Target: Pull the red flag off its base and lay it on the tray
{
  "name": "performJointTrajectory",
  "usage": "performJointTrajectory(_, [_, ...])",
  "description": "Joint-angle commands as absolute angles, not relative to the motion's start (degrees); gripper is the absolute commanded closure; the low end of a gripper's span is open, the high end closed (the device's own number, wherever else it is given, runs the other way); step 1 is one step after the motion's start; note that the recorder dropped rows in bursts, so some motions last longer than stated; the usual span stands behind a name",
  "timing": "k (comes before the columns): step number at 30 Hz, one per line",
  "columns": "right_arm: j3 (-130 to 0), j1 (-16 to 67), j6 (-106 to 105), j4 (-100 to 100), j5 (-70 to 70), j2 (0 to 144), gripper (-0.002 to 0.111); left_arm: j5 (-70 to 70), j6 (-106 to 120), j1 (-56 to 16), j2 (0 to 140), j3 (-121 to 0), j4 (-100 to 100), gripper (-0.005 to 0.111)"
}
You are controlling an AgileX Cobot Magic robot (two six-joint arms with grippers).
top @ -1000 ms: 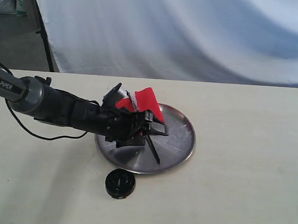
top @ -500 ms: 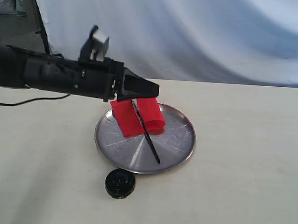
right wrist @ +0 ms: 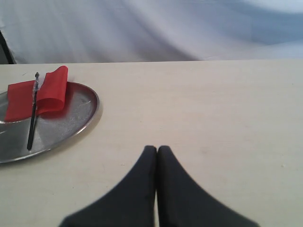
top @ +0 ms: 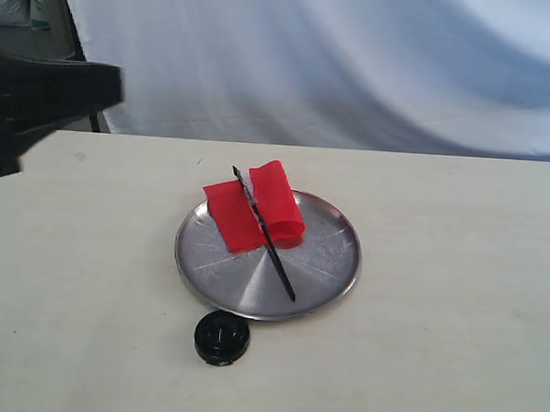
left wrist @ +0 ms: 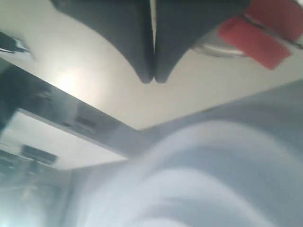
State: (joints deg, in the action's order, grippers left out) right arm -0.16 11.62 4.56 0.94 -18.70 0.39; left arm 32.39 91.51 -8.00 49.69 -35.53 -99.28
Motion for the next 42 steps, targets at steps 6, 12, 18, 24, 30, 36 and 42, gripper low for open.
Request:
performJointTrajectory(6, [0.0,11.6,4.5,1.4,-18.4,0.0,0.108,18.4,91.1,-7.9,19.5,-19.6,-99.9,0.107])
performJointTrajectory(12, [0.0,11.6,4.5,1.4,-18.4,0.0,0.108,18.4,87.0,-7.9,14.2,-10.8,-99.9,0.107])
performJointTrajectory(18, [0.0,11.6,4.5,1.4,-18.4,0.0,0.108,15.6,86.9,-7.9,14.1,-2.1,-99.9,0.107])
performJointTrajectory(24, [0.0,11.6,4.5,1.4,-18.4,0.0,0.108,11.7,88.0,-7.9,13.7,-0.7,-99.9,0.107])
performJointTrajectory(30, [0.0,11.6,4.5,1.4,-18.4,0.0,0.108,13.7,88.2,-7.9,7.4,-0.7,-99.9,0.107])
performJointTrajectory(36, [0.0,11.6,4.5,1.4,-18.4,0.0,0.108,17.7,87.8,-7.9,2.7,-0.7,-99.9,0.107])
performJointTrajectory(42, [0.0,11.6,4.5,1.4,-18.4,0.0,0.108,16.6,84.1,-7.9,2.6,0.0,-98.5,0.107])
